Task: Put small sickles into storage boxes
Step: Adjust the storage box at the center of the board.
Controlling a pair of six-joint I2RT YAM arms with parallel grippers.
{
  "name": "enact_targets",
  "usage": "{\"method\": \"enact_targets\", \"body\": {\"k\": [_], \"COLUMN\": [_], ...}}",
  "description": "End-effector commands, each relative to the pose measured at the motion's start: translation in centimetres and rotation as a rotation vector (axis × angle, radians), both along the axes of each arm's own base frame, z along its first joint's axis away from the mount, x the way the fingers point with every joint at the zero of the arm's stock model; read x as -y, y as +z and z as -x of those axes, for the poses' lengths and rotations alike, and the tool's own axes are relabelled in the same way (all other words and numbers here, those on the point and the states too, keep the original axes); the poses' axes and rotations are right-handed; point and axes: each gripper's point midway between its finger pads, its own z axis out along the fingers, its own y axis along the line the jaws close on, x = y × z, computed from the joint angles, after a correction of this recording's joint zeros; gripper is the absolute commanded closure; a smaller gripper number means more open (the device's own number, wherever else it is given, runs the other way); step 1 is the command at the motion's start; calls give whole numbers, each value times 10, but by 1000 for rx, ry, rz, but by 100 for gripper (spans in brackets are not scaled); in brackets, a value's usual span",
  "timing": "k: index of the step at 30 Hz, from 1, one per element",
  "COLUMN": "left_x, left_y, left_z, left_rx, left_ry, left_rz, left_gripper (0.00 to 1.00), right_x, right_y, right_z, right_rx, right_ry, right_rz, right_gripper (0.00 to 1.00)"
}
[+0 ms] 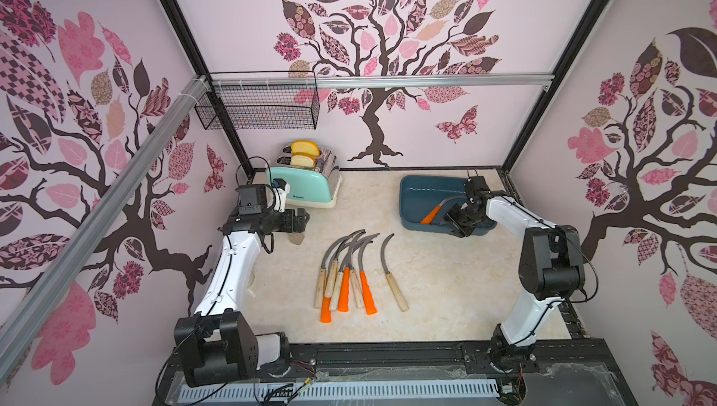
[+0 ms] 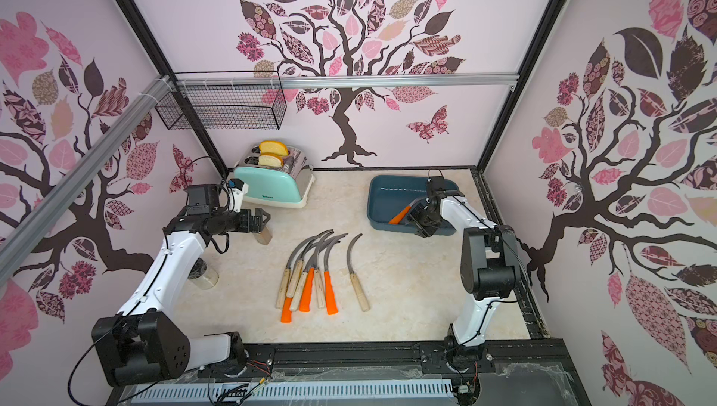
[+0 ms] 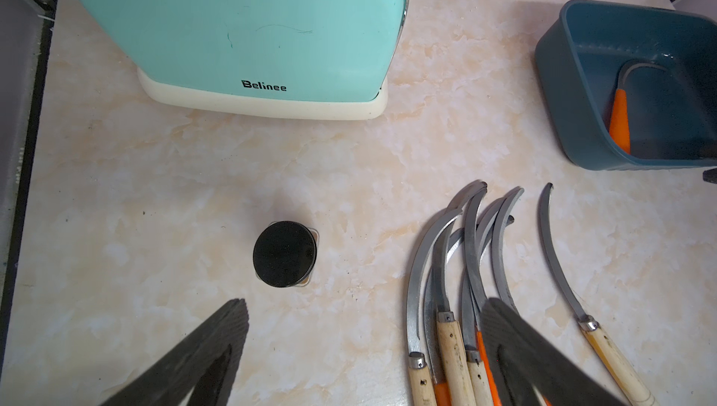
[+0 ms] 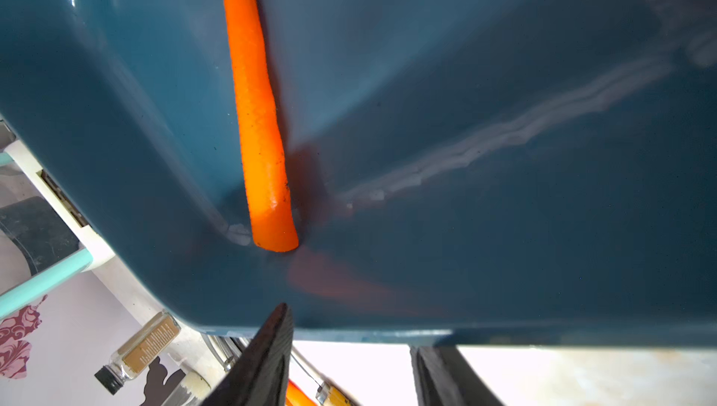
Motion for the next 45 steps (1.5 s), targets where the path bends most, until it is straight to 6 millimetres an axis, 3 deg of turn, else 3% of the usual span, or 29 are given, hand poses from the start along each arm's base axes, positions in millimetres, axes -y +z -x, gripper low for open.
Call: {"method": "enact_targets", "body": {"k": [1,29,37,45], "left_x": [1,1,1,3], "left_y": [3,8,11,16], "left_z": [2,4,4,2], "left_rx": [20,15,18,16], "left_ry": [-12,-14,-12,-25], "left_rz": [-14,-18,-14,-8], "left_gripper": [2,2,2,2], "right_x": [3,34,54,71], "right_y": [5,-12,0,-2], "right_z": [-9,-21,-29,-33], "right_rx": [13,-42,-30,-34], "right_ry": [0,226,294,325], "right_rz": [12,251,354,437], "right_gripper": [50,64,67,73]}}
